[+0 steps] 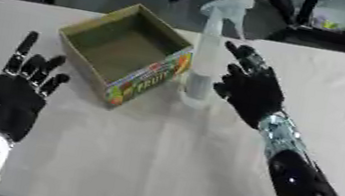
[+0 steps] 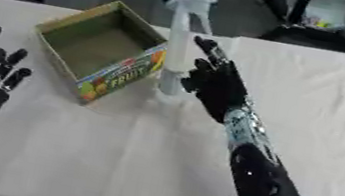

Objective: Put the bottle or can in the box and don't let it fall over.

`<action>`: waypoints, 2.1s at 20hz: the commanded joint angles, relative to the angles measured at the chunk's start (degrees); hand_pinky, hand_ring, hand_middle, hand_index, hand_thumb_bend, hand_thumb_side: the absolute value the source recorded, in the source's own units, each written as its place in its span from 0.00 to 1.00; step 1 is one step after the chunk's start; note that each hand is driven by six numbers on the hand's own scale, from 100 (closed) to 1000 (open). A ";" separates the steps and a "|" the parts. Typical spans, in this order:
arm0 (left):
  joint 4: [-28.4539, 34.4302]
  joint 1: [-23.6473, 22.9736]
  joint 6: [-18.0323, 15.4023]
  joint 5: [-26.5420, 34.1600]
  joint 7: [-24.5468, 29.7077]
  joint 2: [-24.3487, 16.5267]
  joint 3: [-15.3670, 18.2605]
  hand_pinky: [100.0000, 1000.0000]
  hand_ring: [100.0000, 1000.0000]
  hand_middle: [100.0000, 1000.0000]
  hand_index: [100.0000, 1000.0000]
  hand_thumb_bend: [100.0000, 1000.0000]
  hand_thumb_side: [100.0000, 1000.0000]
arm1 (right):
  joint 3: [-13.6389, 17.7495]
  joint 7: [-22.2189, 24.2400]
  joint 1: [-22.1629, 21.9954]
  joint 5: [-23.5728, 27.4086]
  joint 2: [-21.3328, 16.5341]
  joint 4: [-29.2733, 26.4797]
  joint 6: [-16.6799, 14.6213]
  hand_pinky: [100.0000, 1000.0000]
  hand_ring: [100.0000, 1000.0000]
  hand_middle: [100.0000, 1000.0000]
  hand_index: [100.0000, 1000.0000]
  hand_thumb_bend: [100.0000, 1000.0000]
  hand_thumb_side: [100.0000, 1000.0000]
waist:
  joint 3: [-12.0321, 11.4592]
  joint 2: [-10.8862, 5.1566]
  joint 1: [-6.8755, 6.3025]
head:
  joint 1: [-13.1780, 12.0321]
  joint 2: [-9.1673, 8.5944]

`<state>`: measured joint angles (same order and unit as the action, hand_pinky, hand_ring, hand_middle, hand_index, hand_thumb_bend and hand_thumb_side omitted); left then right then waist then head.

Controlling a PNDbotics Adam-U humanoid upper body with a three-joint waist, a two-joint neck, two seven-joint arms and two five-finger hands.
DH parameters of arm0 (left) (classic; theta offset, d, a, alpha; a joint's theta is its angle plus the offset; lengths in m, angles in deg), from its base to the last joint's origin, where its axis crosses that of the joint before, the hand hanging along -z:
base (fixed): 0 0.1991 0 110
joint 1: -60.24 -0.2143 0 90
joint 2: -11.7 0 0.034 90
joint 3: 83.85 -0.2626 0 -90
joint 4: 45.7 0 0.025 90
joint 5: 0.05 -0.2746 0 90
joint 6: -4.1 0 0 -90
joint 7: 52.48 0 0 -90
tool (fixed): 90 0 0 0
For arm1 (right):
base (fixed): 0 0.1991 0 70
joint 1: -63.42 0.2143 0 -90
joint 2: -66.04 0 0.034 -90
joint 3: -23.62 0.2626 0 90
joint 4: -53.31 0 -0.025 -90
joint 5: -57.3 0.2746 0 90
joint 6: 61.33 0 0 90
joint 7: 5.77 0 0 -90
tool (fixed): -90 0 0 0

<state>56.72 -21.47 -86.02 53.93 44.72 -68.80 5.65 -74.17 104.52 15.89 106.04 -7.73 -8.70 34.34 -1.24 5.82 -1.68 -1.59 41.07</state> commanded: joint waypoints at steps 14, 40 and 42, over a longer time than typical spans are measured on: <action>1.20 0.81 0.24 0.61 0.33 -0.19 -0.21 0.51 0.64 0.34 0.99 0.21 0.90 | 0.62 -0.24 3.95 1.59 -0.94 -1.46 -1.15 0.14 0.01 0.08 1.00 0.00 0.29 | -0.70 -1.26 -0.22 | 0.57 0.48; 1.13 1.00 0.71 0.90 0.66 0.12 -0.73 0.51 0.64 0.34 0.99 0.21 0.90 | 2.64 -4.38 8.26 2.40 -1.76 1.49 -3.20 0.13 0.01 0.07 1.00 0.00 0.26 | -2.94 -1.31 -0.37 | 1.89 1.15; 1.14 1.09 0.75 0.97 0.71 0.16 -0.81 0.51 0.64 0.34 0.99 0.21 0.90 | 2.71 -4.49 8.98 3.24 -2.03 1.12 -3.22 0.13 0.01 0.07 1.00 0.00 0.25 | -3.40 -1.36 -0.41 | 2.10 1.13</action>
<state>56.73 -21.15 -85.40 54.46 45.32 -68.30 4.90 -71.97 100.23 23.16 108.52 -8.72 -6.24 31.17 -4.68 5.47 -2.01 0.25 42.24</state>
